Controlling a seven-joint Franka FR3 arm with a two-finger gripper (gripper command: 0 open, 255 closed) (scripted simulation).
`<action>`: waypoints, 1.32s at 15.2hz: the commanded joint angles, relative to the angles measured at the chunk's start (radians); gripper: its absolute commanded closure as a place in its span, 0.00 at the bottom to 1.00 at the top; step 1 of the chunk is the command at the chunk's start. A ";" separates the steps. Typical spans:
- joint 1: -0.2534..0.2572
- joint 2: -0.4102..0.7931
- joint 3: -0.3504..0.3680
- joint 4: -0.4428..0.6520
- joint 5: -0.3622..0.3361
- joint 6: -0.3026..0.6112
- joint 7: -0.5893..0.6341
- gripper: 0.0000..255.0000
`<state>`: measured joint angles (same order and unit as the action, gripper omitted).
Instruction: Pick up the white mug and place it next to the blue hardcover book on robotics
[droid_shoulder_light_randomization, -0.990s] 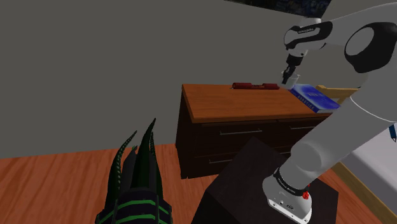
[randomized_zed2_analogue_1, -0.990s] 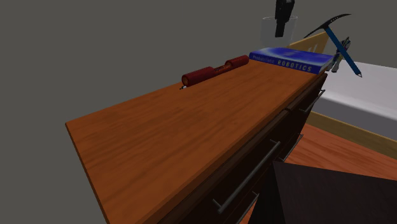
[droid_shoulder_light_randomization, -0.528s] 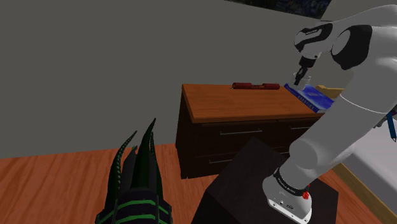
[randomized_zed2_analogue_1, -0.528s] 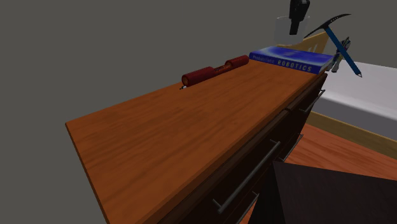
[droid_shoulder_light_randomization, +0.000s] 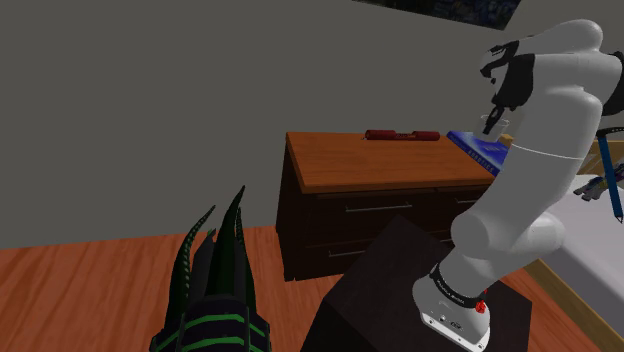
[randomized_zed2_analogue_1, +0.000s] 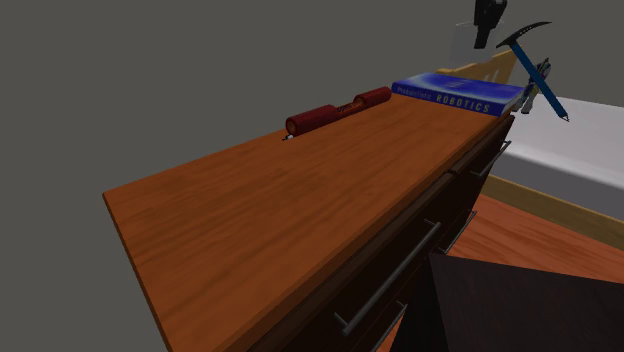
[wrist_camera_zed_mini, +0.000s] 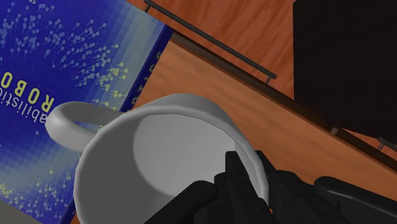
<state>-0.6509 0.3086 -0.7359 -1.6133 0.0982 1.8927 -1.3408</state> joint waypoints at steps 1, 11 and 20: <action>-0.057 0.061 0.001 0.068 0.044 -0.016 -0.056 1.00; -0.056 0.086 0.015 -0.036 0.063 0.108 -0.061 1.00; -0.064 0.127 0.033 -0.107 0.094 0.211 -0.073 1.00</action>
<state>-0.7147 0.4326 -0.7049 -1.7093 0.1894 2.0900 -1.4126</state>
